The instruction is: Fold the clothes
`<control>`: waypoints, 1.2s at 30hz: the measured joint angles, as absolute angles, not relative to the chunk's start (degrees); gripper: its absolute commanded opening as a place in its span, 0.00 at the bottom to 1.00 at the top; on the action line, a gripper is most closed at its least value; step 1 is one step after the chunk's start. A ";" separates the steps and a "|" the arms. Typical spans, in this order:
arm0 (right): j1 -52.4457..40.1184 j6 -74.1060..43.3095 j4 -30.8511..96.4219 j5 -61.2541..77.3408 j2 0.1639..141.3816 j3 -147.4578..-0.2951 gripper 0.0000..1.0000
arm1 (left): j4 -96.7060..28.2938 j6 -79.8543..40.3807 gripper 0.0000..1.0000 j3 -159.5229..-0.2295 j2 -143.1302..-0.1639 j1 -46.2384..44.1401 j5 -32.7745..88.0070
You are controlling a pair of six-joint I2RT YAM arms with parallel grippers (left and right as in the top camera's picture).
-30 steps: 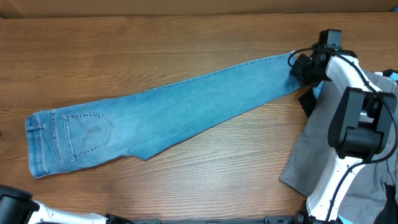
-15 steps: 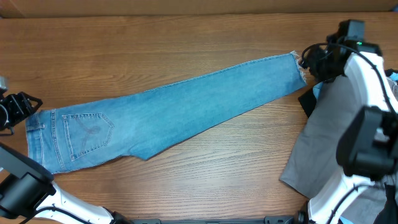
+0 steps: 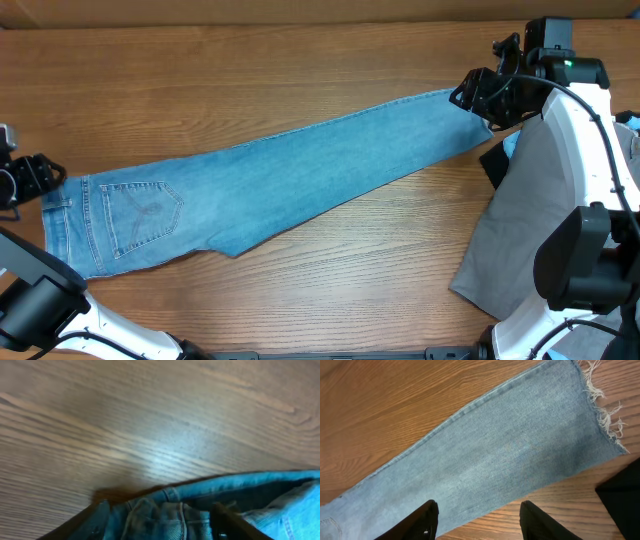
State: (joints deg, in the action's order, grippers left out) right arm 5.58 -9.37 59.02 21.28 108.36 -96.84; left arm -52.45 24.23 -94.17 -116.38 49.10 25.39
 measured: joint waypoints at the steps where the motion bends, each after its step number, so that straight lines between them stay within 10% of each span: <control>1: 5.58 -9.23 59.18 21.30 108.36 -96.84 0.56 | -52.47 24.34 0.48 -93.23 -116.38 49.10 25.39; 6: 5.58 -9.10 59.79 21.61 108.36 -96.84 0.56 | -52.80 24.45 0.04 -91.90 -116.40 49.10 25.26; 18: 5.58 -8.99 59.83 21.65 108.36 -96.84 0.57 | -56.21 17.96 0.04 -92.03 -116.40 49.15 27.64; 27: 5.58 -8.95 60.16 21.65 108.36 -96.84 0.57 | -60.20 12.71 0.76 -94.56 -116.40 49.87 28.99; 36: 5.58 -8.97 60.82 21.63 108.36 -96.84 0.57 | -59.59 12.10 0.82 -94.56 -116.40 58.00 30.72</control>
